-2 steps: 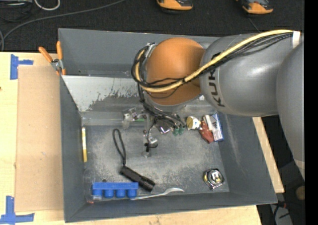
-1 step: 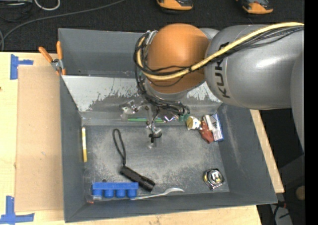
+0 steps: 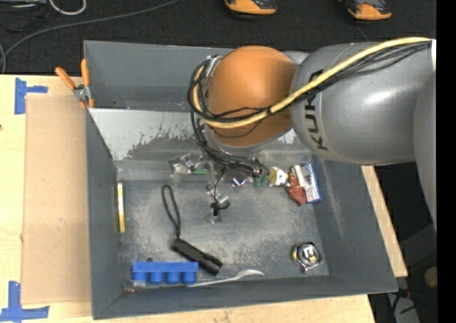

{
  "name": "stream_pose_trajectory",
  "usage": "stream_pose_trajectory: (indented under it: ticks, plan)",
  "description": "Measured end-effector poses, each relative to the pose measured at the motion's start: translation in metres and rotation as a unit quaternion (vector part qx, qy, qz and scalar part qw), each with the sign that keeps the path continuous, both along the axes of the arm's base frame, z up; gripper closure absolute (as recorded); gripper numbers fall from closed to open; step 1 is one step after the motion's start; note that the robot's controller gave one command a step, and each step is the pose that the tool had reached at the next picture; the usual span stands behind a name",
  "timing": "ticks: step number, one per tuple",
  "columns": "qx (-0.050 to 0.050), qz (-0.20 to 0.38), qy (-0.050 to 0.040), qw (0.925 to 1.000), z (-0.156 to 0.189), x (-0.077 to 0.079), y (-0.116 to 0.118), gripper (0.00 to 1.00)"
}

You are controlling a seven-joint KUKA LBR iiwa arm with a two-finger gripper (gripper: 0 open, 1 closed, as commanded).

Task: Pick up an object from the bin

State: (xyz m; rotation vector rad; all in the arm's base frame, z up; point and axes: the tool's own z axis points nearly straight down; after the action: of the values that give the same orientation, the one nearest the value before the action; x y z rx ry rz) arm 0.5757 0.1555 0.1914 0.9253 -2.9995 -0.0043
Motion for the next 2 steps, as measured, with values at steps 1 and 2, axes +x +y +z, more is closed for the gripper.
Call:
stream_pose_trajectory:
  ticks: [1,2]
  plan:
    - [0.000,-0.122,0.0001,0.9925,-0.010,-0.006,0.018,0.00]
    - [0.001,-0.119,-0.0011,0.9928,0.009,-0.006,0.019,0.00]
